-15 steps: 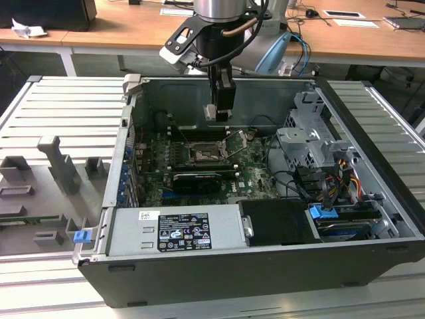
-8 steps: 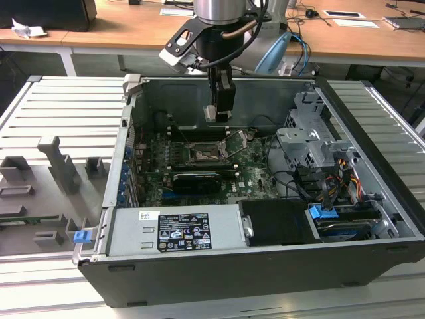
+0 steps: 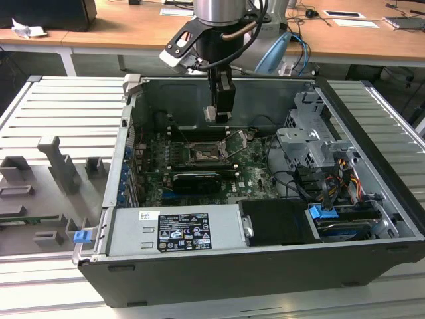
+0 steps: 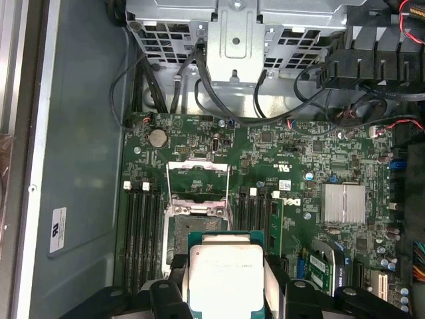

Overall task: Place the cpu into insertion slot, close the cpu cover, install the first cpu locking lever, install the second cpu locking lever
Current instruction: 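Place the cpu into insertion slot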

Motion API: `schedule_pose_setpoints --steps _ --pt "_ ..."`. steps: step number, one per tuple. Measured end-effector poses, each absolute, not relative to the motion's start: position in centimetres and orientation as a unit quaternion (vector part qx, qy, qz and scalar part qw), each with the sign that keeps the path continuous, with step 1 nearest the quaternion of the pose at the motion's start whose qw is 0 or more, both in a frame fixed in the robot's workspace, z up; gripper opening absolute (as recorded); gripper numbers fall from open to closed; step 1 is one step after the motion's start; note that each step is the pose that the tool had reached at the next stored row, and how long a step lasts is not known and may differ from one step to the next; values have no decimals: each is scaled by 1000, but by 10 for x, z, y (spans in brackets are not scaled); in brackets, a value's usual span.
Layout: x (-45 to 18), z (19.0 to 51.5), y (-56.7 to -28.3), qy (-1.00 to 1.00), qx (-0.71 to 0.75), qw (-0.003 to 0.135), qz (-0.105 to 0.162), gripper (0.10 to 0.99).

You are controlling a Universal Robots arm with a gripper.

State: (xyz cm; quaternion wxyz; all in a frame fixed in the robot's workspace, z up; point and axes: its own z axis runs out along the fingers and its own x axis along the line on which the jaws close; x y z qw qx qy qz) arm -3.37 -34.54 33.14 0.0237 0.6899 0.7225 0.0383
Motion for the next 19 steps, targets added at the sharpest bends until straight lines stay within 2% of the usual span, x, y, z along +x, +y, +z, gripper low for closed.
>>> schedule_pose_setpoints --steps 19 --pt "-34 325 -345 722 690 24 38 537"
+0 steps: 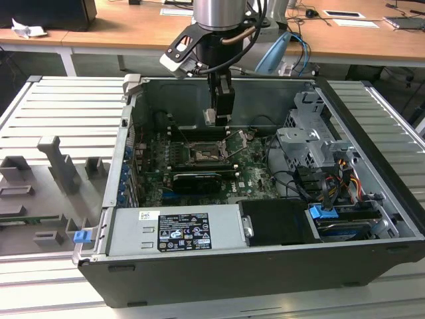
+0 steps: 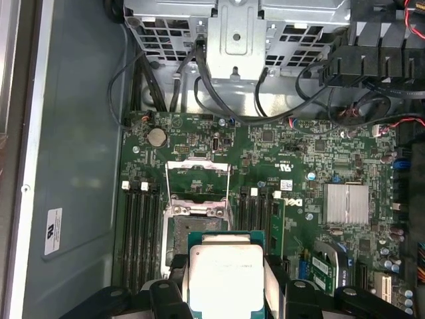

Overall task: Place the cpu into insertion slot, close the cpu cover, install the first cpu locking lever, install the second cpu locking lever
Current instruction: 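Place the cpu into insertion slot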

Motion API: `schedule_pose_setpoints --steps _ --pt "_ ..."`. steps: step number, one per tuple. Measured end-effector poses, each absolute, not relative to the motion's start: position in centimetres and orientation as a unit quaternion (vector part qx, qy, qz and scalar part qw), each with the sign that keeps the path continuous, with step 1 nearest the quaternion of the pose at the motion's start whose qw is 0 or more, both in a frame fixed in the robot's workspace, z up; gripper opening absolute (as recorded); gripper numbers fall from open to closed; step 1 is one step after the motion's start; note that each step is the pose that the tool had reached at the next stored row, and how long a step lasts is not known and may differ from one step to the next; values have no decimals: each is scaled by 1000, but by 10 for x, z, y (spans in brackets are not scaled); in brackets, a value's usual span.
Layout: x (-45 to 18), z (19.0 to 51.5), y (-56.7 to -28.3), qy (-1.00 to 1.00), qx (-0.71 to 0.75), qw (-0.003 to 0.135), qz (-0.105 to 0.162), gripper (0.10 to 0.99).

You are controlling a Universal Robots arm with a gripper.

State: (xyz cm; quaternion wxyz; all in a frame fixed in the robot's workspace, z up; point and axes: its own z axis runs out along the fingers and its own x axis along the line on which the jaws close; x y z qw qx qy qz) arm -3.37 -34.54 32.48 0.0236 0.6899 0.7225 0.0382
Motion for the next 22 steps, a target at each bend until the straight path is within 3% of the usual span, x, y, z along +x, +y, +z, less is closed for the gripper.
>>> schedule_pose_setpoints --steps 22 --pt "-34 314 -345 723 690 23 37 537"
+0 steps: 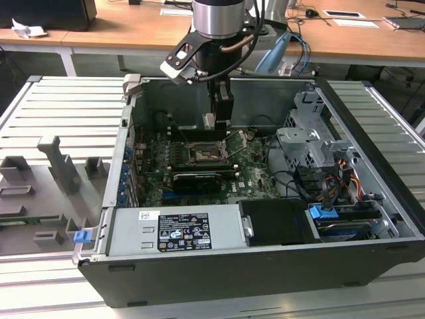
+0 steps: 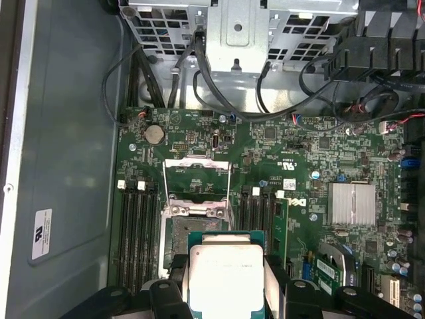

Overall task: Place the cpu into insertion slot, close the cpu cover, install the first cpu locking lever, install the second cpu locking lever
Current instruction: 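Place the cpu into insertion slot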

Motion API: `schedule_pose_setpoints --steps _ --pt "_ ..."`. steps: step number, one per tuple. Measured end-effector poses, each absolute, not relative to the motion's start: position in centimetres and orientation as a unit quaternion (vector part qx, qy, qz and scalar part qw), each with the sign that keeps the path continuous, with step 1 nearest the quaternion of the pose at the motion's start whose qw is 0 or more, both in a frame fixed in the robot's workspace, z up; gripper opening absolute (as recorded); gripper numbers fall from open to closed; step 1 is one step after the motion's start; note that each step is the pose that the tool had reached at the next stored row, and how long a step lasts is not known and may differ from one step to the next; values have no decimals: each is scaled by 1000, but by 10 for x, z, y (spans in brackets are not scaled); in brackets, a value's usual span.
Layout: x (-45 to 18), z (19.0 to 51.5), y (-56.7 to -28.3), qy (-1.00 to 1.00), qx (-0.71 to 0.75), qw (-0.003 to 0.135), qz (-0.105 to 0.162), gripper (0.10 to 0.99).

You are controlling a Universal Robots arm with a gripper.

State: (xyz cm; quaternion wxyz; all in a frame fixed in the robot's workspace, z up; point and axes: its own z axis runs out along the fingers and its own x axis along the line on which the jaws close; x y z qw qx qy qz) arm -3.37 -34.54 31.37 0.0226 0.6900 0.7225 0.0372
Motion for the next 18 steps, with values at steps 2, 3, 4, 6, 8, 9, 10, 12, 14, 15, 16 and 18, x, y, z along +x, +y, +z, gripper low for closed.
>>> schedule_pose_setpoints --steps 2,3,4,6,8,9,10,12,14,15,16,18 --pt "-34 313 -345 723 690 23 37 537" --pt "-34 313 -345 723 690 23 37 537" --pt "-34 313 -345 722 690 23 37 537" --pt "-34 311 -345 723 690 23 37 537" --pt "-34 307 -345 723 690 23 37 537" --pt "-34 307 -345 723 690 23 37 537" --pt "-34 306 -345 723 690 23 37 537" --pt "-34 305 -345 723 690 23 37 537" --pt "-34 304 -345 723 690 23 37 537" --pt "-34 304 -345 723 690 23 37 537" --pt "-34 303 -345 723 690 23 37 537" --pt "-34 301 -345 723 690 23 37 537"
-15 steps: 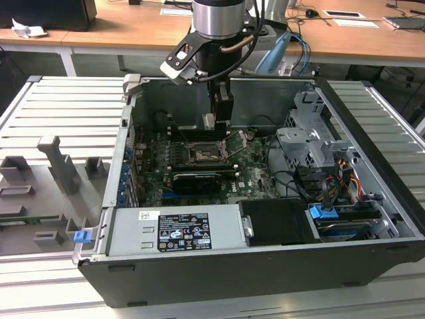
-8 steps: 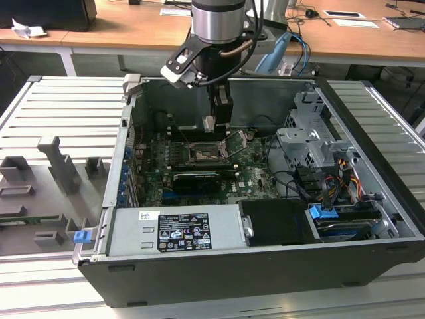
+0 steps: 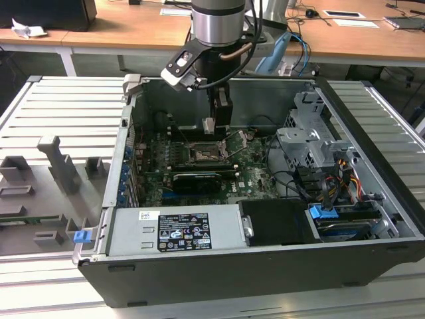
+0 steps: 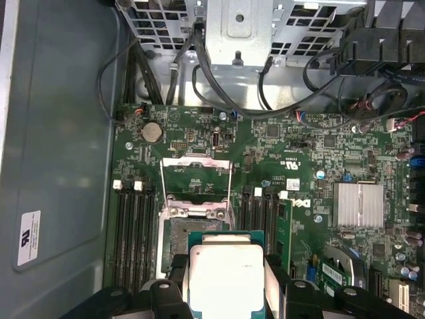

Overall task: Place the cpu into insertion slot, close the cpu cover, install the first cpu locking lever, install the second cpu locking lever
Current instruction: 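Place the cpu into insertion slot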

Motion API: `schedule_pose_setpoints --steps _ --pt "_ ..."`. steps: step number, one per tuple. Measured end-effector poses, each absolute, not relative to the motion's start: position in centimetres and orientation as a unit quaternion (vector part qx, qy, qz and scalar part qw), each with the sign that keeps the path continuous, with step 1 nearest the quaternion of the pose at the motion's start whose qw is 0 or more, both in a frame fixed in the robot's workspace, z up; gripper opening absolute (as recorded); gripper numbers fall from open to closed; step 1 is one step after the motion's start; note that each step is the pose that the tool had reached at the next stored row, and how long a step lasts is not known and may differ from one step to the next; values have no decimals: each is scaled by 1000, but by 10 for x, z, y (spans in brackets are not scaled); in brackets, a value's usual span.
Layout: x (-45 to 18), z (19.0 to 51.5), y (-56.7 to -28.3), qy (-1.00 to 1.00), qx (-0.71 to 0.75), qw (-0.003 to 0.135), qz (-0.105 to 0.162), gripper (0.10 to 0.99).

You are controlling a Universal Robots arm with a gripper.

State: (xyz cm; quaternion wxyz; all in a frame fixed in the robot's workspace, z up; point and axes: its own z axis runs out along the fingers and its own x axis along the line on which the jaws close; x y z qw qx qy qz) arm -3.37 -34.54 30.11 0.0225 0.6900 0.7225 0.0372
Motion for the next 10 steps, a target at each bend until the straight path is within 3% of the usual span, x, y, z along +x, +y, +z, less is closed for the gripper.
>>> schedule_pose_setpoints --steps 10 --pt "-34 292 -345 723 690 22 37 537"
